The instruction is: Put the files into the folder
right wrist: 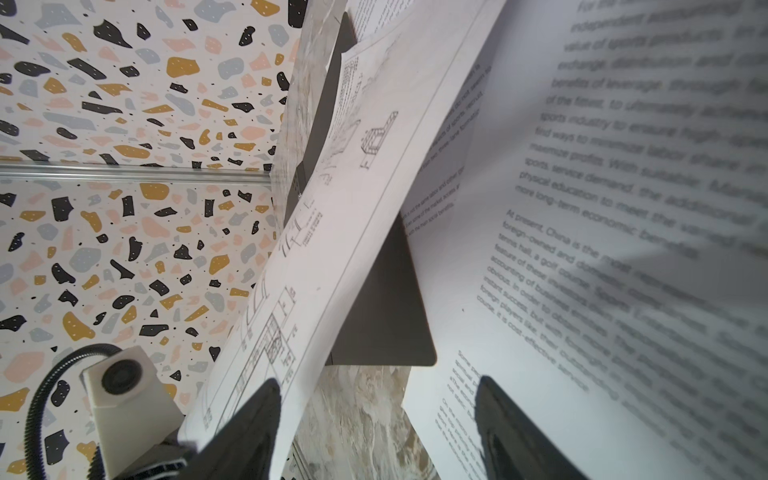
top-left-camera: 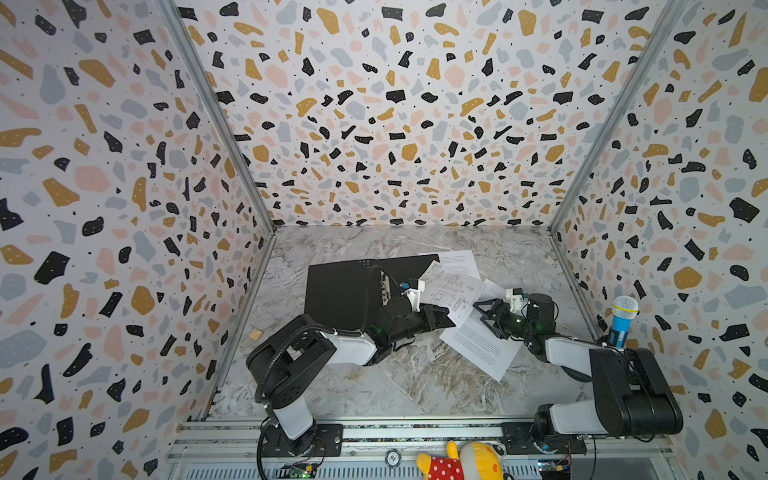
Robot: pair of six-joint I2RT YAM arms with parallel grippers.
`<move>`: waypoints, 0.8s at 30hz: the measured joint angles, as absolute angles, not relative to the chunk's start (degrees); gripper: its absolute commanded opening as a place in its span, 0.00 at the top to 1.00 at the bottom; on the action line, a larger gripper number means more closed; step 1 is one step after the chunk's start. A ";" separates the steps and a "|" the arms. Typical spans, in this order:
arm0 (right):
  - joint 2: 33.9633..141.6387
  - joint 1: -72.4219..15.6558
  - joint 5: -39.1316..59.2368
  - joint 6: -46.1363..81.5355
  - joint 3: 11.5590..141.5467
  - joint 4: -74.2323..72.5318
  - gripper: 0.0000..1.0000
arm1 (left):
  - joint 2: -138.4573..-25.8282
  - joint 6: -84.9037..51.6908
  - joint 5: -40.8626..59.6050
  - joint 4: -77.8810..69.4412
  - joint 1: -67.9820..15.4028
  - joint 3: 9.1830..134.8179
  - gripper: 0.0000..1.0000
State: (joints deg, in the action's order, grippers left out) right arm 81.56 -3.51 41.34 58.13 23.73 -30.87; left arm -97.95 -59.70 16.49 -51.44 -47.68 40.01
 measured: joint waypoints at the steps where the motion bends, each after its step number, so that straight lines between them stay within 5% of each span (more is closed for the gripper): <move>1: 82.52 -3.66 41.34 58.41 24.14 -31.86 0.30 | -97.95 -59.79 16.49 -51.62 -47.75 39.97 0.99; 24: 95.92 -5.39 40.49 61.69 35.42 -38.15 0.66 | -97.95 -60.82 17.02 -54.54 -48.95 35.97 0.99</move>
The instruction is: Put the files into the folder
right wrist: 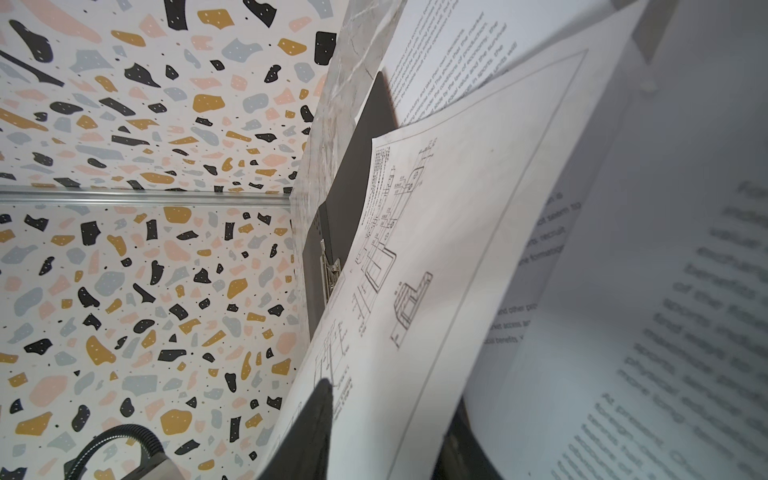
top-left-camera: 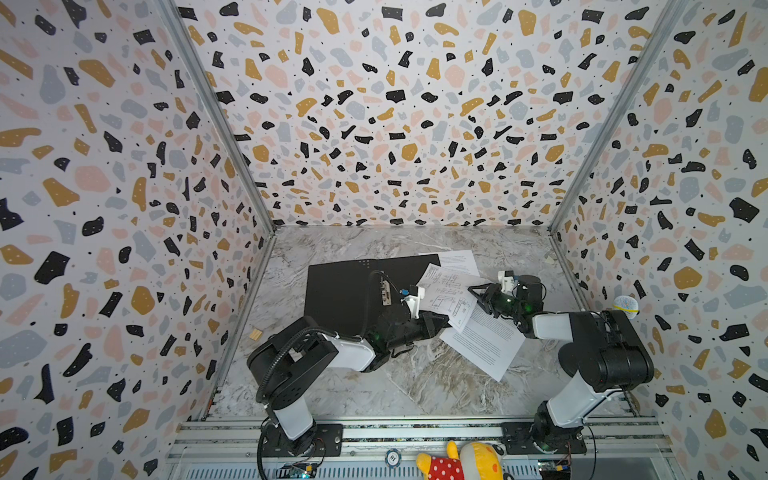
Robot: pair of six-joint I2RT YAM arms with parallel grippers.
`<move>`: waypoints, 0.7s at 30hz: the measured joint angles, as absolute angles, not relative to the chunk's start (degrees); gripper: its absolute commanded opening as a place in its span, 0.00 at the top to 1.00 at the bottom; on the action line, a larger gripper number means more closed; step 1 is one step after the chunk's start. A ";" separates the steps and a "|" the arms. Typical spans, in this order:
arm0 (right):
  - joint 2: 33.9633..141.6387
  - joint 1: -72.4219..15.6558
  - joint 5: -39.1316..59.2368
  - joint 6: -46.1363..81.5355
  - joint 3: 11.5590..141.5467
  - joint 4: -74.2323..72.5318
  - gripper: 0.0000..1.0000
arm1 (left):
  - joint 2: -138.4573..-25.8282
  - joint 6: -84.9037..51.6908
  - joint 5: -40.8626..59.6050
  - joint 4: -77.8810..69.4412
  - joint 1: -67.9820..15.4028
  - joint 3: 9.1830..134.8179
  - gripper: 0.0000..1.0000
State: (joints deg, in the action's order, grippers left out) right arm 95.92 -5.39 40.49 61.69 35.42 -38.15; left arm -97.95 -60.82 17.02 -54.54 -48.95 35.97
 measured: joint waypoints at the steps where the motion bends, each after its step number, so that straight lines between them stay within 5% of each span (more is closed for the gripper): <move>1: 96.07 -5.39 40.45 61.76 35.51 -38.20 0.66 | -97.95 -60.86 17.06 -54.57 -48.95 35.64 0.99; 6: 96.18 -5.39 40.23 62.35 35.51 -38.41 0.67 | -98.08 -61.32 17.06 -55.64 -48.99 34.41 0.98; 16: 96.18 -5.58 39.59 63.05 35.40 -39.48 0.88 | -99.81 -62.89 17.04 -59.18 -49.32 33.82 0.93; 21: 96.16 -5.58 39.51 62.61 35.40 -39.42 0.92 | -102.19 -63.81 17.08 -60.27 -49.58 32.77 0.58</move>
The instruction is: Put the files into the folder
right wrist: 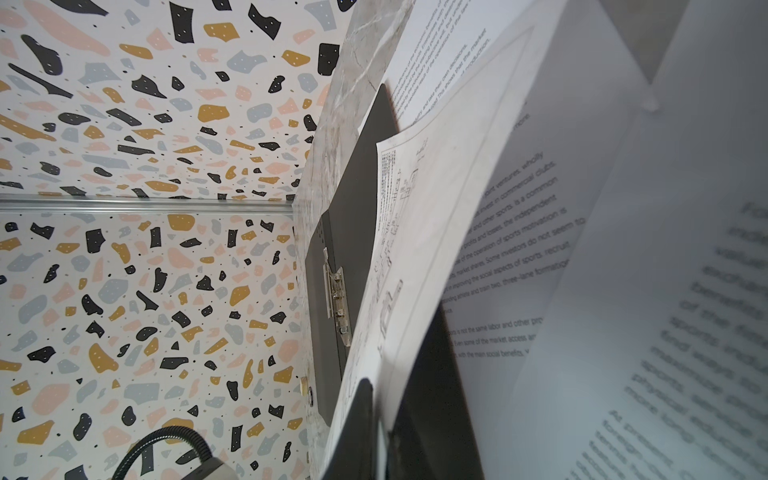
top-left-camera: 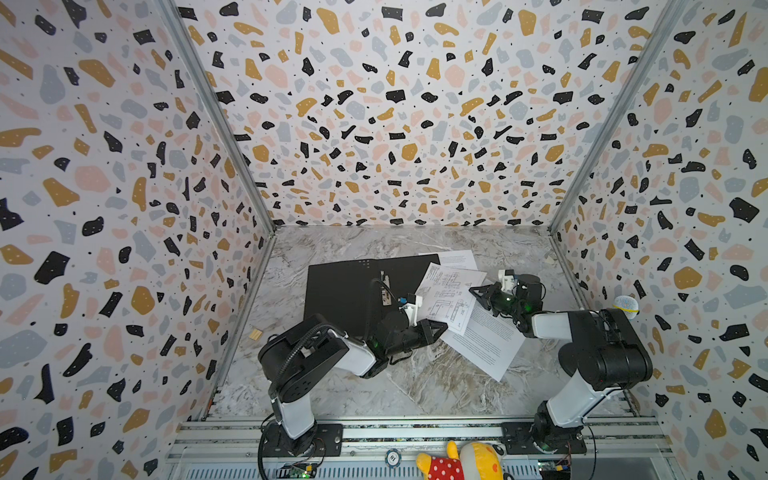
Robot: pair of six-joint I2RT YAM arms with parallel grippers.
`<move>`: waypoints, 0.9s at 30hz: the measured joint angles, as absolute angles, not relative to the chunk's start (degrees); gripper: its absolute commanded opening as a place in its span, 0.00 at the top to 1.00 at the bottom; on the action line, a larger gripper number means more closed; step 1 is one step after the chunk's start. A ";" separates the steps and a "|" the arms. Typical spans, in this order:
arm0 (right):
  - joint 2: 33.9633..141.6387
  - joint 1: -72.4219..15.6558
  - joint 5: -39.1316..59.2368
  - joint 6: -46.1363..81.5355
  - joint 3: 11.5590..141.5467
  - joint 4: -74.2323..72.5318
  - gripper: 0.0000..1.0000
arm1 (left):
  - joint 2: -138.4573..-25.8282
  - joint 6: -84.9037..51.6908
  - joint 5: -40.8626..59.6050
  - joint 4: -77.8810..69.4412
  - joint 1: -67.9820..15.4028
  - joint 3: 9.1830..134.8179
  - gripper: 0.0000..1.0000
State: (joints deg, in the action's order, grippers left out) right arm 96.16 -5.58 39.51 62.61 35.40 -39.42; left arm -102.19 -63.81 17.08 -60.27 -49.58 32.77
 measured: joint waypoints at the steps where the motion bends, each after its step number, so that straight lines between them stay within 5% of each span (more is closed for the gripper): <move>1: 96.18 -5.58 39.44 62.48 35.40 -39.38 0.93 | -102.28 -63.92 17.04 -60.27 -49.58 32.58 0.52; 11: 97.30 -5.61 39.13 57.98 40.14 -33.54 1.00 | -94.91 -60.10 14.79 -50.24 -49.58 32.23 0.00; 27: 108.20 -12.88 33.26 35.75 64.79 -8.93 1.00 | -70.26 -50.50 0.82 -26.22 -41.56 27.18 0.00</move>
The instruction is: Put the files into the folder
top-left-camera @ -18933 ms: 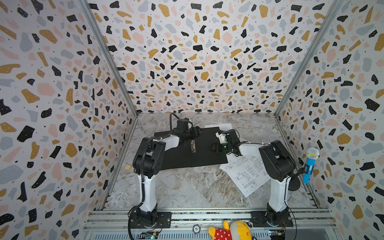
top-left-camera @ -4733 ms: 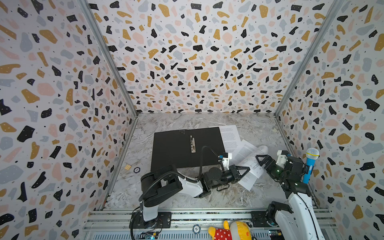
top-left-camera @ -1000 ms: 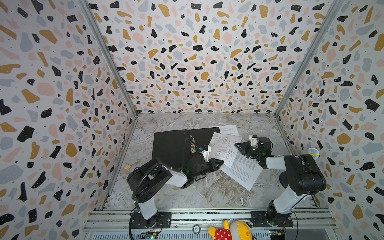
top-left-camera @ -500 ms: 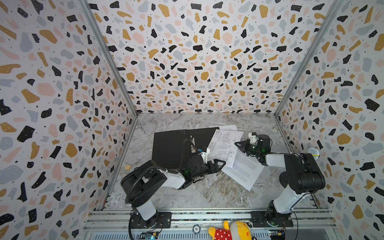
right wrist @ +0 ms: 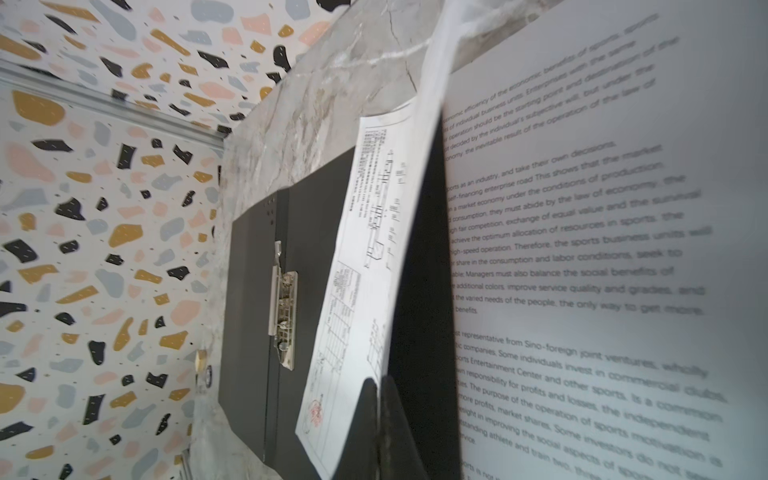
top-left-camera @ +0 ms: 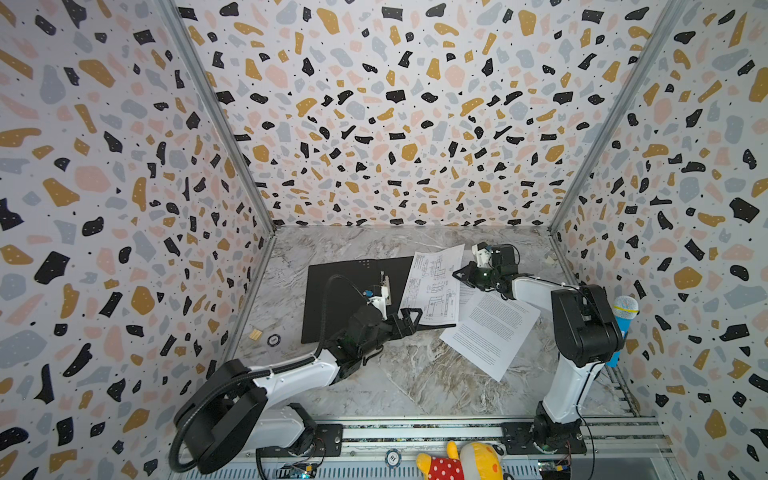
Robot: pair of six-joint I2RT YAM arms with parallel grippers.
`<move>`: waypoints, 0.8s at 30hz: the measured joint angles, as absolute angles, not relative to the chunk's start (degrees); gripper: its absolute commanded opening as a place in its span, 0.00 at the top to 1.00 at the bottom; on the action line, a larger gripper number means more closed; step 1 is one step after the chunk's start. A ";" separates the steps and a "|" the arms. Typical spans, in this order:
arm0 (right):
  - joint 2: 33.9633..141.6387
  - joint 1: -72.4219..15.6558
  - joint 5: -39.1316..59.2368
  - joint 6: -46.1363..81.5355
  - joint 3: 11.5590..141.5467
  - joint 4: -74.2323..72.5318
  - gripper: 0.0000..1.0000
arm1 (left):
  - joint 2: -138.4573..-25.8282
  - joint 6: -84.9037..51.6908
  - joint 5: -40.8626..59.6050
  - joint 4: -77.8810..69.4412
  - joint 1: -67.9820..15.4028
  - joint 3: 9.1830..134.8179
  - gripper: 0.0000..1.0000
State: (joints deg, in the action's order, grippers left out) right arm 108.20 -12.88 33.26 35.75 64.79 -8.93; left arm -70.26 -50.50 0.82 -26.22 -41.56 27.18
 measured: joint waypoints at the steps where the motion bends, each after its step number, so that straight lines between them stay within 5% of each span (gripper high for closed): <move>1: 108.49 -13.39 32.56 34.28 65.41 -7.88 1.00 | -68.42 -49.82 -0.40 -24.71 -40.56 26.61 0.00; 12: 110.24 -14.90 33.12 23.03 66.74 -7.33 1.00 | -65.36 -44.51 -1.67 -17.98 -29.21 24.88 0.01; 24: 106.02 -18.06 36.75 14.85 62.92 -17.56 1.00 | -67.22 -42.57 0.67 -17.85 -27.77 24.71 0.00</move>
State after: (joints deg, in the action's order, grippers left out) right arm 106.02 -18.06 36.75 14.85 62.92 -17.56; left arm -67.22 -42.57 0.67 -17.85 -27.77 24.71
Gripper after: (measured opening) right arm 0.046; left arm 0.996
